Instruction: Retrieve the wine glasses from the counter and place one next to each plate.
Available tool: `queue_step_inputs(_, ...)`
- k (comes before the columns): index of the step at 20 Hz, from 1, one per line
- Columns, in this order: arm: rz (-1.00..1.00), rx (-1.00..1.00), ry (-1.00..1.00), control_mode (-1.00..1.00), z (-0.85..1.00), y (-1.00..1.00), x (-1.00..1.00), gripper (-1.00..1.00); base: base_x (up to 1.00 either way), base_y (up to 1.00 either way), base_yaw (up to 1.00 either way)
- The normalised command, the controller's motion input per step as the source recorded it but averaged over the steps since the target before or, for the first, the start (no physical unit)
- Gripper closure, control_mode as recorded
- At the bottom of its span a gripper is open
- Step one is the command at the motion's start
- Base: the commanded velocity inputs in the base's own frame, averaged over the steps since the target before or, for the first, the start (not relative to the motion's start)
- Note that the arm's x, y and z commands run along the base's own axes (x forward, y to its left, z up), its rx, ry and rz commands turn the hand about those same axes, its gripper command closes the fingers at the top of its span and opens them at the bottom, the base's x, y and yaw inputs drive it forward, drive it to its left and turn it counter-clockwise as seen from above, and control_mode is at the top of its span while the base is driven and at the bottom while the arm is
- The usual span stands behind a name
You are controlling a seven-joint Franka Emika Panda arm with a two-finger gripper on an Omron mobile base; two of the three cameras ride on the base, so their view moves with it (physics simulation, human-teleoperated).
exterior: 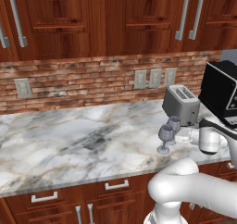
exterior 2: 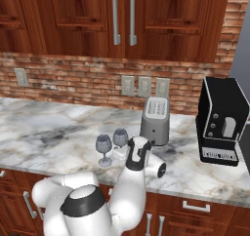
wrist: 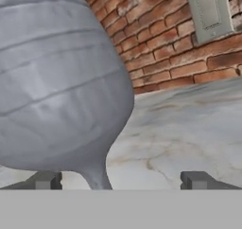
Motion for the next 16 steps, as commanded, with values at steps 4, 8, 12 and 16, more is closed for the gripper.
queue_step_inputs(4,0.00,-0.05,0.00,-1.00,0.00,0.06,0.15,-1.00,0.00,0.00,0.00)
queue_step_inputs(8,0.01,0.00,0.00,-1.00,-0.04,-0.03,0.04,1.00,0.00,0.00,0.00)
queue_step_inputs(12,0.02,0.00,-0.06,-1.00,0.00,-0.27,-0.01,1.00,0.00,0.00,0.00)
queue_step_inputs(16,0.01,0.00,-0.07,-1.00,0.00,-0.13,0.00,1.00,0.00,0.00,0.00)
